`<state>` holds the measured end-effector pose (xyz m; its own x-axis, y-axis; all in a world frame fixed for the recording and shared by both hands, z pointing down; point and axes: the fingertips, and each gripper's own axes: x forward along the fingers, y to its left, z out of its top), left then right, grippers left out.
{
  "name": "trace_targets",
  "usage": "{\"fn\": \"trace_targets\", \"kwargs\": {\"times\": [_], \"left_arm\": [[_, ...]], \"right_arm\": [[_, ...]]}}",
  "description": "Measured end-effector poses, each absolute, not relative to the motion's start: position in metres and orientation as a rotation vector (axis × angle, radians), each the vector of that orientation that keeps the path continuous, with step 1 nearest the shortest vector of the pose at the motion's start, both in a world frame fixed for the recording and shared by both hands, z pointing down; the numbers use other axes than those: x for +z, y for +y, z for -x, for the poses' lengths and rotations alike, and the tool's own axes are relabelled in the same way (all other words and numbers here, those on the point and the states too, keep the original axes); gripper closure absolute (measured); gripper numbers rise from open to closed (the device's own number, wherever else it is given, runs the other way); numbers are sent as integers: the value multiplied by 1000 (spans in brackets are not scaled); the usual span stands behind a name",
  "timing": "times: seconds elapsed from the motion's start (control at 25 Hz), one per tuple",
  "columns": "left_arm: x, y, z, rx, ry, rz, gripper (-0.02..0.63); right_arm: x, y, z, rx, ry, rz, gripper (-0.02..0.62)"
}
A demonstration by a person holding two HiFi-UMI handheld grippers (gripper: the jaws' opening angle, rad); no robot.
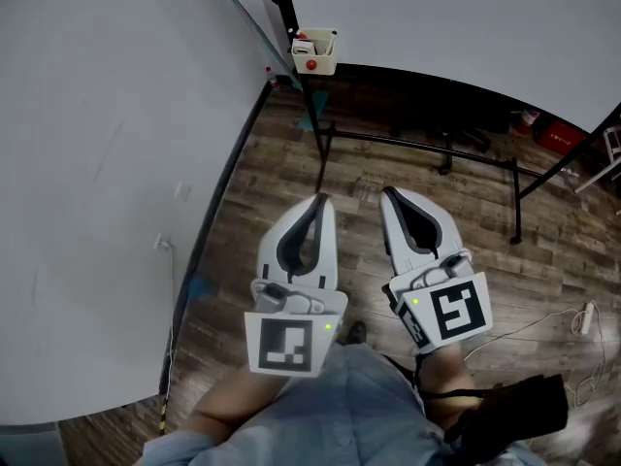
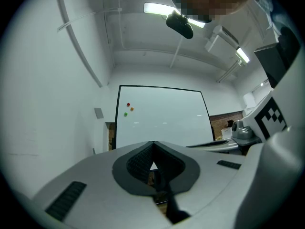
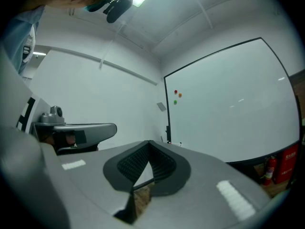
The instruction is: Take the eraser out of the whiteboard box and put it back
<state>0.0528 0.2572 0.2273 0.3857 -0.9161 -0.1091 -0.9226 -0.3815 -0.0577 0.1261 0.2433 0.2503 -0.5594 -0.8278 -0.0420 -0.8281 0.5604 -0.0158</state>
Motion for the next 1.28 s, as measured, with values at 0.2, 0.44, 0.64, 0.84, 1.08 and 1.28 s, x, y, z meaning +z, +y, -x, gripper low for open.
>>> {"fn": "trace_targets", "kwargs": {"times": [0.2, 0.44, 0.64, 0.84, 1.08, 1.28], "left_arm": [[232, 217, -40, 126, 1680, 2544, 601], [232, 152, -7, 147, 1690, 2562, 601], [231, 103, 25, 161, 1692, 2571, 601], [229, 65, 52, 190, 1673, 2593, 601], [236, 34, 71, 207, 1664, 2637, 601], [242, 17, 73, 198, 1648, 2661, 601]], "right_arm": [[257, 206, -113, -6, 2753, 1466, 594], [256, 142, -84, -8, 2756, 1488, 594], [251, 93, -55, -6, 2750, 1505, 594], [243, 53, -30, 37, 2739, 1545, 594], [240, 24, -17, 57, 2722, 1607, 594], [242, 7, -15, 61, 2719, 1636, 594]]}}
